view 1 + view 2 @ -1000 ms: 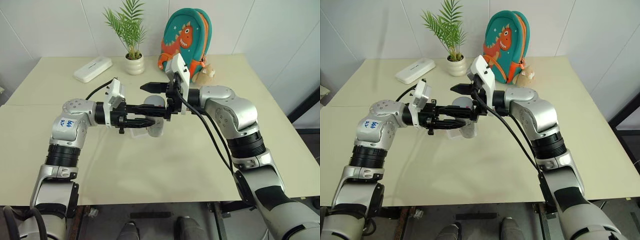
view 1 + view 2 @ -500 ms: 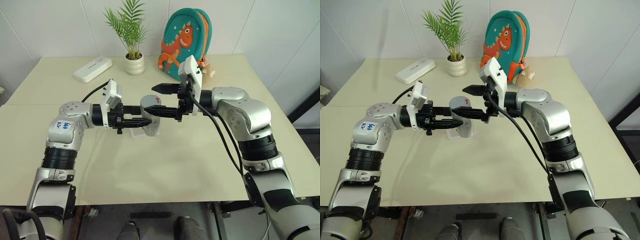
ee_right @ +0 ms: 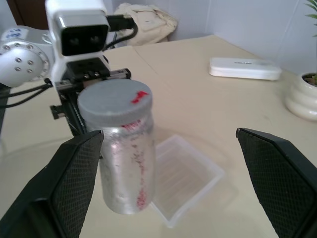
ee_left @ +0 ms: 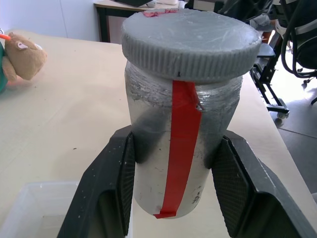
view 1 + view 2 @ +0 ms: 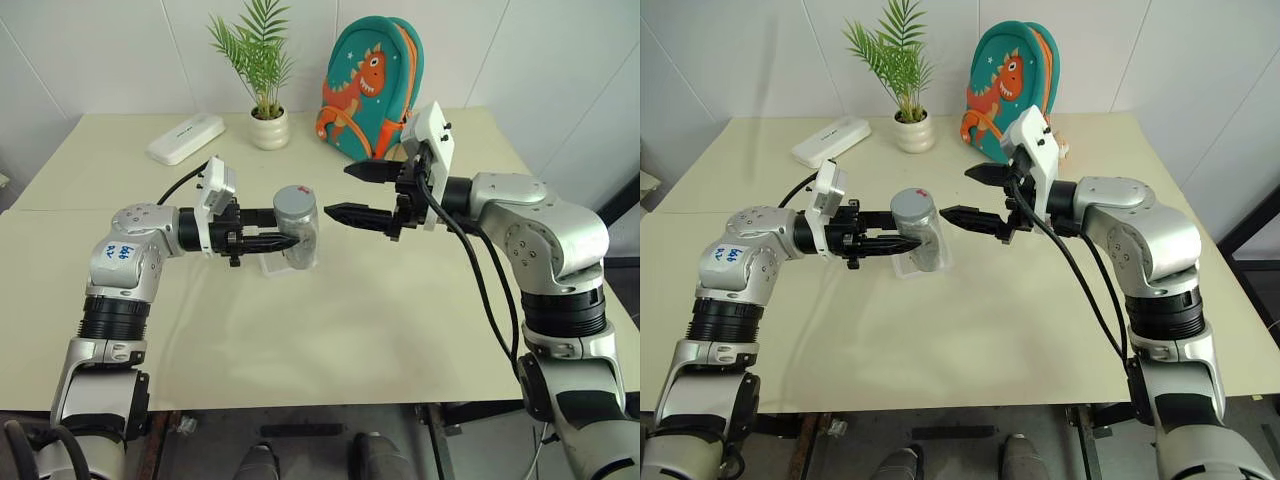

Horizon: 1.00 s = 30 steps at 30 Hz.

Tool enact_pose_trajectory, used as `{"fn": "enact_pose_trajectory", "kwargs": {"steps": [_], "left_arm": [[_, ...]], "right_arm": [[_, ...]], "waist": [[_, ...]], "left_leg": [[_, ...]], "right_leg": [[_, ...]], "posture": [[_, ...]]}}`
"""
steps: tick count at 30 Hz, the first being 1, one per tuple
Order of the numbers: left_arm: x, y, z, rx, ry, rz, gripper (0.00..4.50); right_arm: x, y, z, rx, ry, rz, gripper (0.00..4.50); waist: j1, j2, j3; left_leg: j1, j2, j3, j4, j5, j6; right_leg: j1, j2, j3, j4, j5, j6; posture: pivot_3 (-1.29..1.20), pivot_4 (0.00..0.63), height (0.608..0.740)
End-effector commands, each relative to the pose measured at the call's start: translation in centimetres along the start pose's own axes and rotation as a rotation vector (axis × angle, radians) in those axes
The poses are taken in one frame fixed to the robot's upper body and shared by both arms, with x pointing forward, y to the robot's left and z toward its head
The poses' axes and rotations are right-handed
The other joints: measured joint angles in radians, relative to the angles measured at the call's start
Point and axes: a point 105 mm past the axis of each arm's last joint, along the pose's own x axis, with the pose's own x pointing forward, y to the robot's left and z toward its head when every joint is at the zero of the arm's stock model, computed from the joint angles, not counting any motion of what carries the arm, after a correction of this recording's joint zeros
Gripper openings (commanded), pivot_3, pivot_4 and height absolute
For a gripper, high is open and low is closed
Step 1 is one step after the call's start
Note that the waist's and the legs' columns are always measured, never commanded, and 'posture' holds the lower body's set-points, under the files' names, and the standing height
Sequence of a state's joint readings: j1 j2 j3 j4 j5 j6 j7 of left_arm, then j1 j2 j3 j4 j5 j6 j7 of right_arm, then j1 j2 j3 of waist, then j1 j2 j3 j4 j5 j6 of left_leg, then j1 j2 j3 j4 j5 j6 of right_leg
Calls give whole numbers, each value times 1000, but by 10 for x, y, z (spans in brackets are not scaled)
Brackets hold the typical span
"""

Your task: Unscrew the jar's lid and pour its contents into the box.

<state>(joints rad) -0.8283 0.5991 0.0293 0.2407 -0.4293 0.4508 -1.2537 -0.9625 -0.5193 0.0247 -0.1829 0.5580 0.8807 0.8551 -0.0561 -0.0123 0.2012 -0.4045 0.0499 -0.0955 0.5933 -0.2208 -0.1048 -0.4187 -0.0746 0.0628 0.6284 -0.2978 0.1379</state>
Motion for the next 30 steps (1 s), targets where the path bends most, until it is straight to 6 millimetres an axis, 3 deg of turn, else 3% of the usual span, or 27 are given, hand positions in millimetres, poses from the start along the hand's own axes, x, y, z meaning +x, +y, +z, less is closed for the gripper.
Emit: {"fn": "enact_pose_trajectory", "kwargs": {"steps": [1,16,23,30], "left_arm": [[-1,-4,11,41,-21,-17,1864],[7,-2,14,60,-3,-49,1864],[7,-2,14,66,4,-44,1864],[7,-1,13,65,3,-41,1864]], "right_arm": [[1,11,25,-34,-95,16,4500],[58,14,20,-9,-135,104,4500],[68,20,15,-10,-119,137,4500],[66,10,2,-12,-79,87,4500]], "waist": [[0,0,0],[0,0,0],[-1,0,0],[0,0,0]], "left_leg": [[0,0,0,0,0,0],[0,0,0,0,0,0],[0,0,0,0,0,0],[0,0,0,0,0,0]], "right_leg": [[0,0,0,0,0,0],[0,0,0,0,0,0],[0,0,0,0,0,0],[0,0,0,1,0,0]], "posture": [[0,150,740],[0,150,740],[0,150,740],[0,150,740]]}}
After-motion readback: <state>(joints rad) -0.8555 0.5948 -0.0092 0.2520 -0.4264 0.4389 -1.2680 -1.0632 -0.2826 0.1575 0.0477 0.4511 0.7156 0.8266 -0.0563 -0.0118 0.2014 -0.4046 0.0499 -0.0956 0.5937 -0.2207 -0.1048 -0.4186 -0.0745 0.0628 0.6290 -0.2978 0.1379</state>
